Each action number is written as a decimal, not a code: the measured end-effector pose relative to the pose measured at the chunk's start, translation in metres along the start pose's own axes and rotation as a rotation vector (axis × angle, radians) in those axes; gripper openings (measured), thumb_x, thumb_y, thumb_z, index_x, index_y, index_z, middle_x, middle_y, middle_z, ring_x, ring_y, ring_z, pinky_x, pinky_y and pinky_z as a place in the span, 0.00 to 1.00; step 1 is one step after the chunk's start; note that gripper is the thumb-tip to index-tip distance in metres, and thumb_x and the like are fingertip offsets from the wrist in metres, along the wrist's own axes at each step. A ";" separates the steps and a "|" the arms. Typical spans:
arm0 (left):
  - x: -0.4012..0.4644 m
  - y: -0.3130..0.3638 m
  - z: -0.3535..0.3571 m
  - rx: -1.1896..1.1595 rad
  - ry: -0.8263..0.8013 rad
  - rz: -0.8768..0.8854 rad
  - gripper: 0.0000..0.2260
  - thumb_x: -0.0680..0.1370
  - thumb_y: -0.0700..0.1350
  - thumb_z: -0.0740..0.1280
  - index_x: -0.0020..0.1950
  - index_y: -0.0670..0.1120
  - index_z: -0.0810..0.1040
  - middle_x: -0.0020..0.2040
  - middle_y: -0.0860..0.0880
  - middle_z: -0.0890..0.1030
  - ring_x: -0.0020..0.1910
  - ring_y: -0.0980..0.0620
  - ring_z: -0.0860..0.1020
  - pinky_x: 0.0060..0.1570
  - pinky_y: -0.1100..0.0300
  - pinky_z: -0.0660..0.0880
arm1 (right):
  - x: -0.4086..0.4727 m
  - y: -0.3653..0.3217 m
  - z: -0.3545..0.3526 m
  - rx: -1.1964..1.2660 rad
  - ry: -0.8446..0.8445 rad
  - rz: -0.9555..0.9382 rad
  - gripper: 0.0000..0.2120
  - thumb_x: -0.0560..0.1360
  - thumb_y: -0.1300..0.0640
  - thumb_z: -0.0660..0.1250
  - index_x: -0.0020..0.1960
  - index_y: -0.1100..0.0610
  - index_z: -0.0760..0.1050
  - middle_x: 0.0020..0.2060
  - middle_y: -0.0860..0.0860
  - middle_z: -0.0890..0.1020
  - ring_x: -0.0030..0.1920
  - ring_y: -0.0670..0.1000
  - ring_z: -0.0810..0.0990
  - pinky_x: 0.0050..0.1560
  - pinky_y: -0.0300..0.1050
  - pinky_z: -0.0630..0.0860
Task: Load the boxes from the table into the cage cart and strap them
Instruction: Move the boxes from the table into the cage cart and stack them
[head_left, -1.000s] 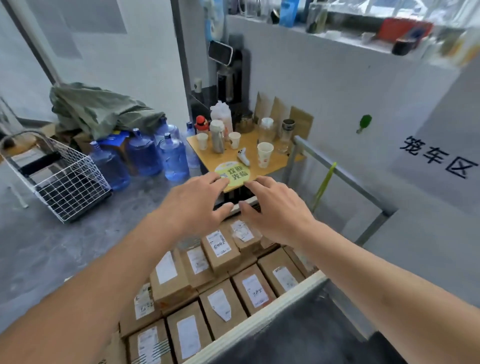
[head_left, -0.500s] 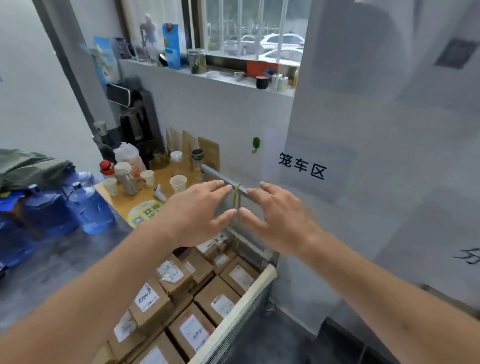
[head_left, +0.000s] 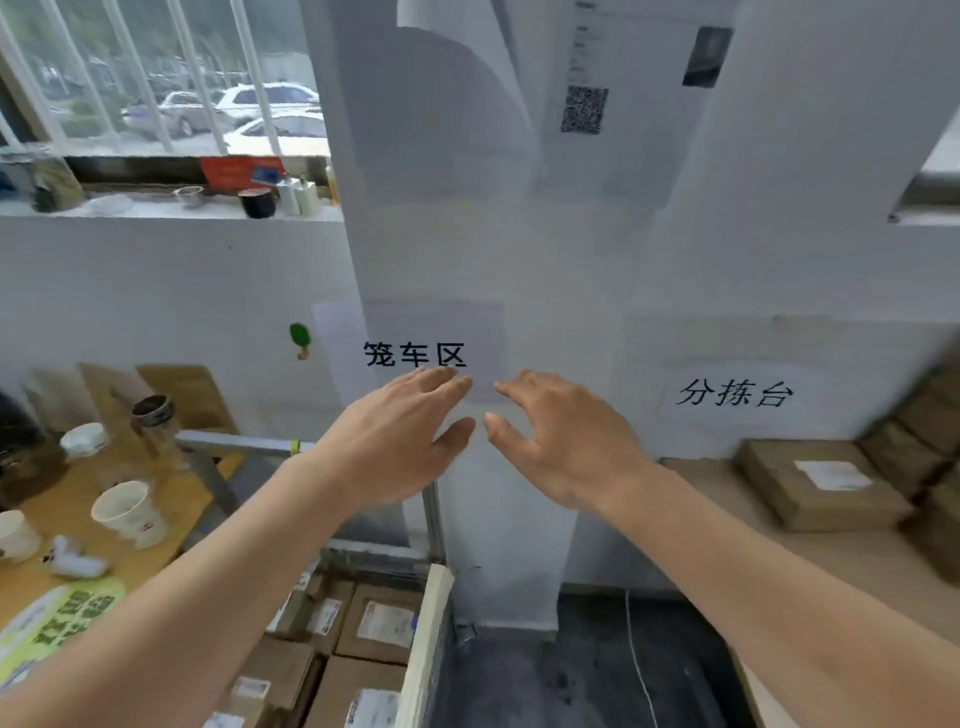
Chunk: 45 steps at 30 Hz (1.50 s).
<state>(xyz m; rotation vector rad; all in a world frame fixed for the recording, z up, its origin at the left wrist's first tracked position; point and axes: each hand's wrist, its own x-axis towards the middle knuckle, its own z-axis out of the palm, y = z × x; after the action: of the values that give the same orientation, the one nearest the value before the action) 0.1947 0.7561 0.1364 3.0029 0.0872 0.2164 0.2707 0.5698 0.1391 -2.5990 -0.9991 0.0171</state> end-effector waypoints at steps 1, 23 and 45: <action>0.005 0.001 0.001 -0.006 -0.006 0.021 0.27 0.86 0.60 0.54 0.84 0.55 0.58 0.83 0.56 0.58 0.81 0.54 0.58 0.76 0.55 0.62 | -0.002 0.003 -0.001 0.009 0.012 0.025 0.29 0.83 0.35 0.54 0.79 0.47 0.66 0.79 0.49 0.68 0.78 0.51 0.65 0.76 0.54 0.67; 0.172 0.196 0.074 -0.103 -0.149 0.611 0.27 0.85 0.60 0.55 0.82 0.52 0.62 0.81 0.55 0.62 0.79 0.51 0.64 0.75 0.50 0.66 | -0.090 0.183 -0.048 0.005 0.210 0.592 0.26 0.83 0.38 0.57 0.76 0.50 0.71 0.73 0.49 0.74 0.72 0.52 0.72 0.69 0.53 0.72; 0.323 0.354 0.221 -0.152 -0.297 0.757 0.25 0.84 0.57 0.62 0.80 0.51 0.67 0.77 0.54 0.68 0.73 0.49 0.71 0.66 0.47 0.75 | -0.104 0.417 -0.037 -0.012 0.107 0.831 0.25 0.84 0.40 0.56 0.76 0.51 0.71 0.73 0.51 0.73 0.73 0.54 0.70 0.71 0.53 0.69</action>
<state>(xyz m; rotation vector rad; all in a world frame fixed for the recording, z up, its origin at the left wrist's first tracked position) 0.5633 0.3993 0.0114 2.7238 -1.0399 -0.1522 0.4674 0.2036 0.0238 -2.7888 0.1621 0.0782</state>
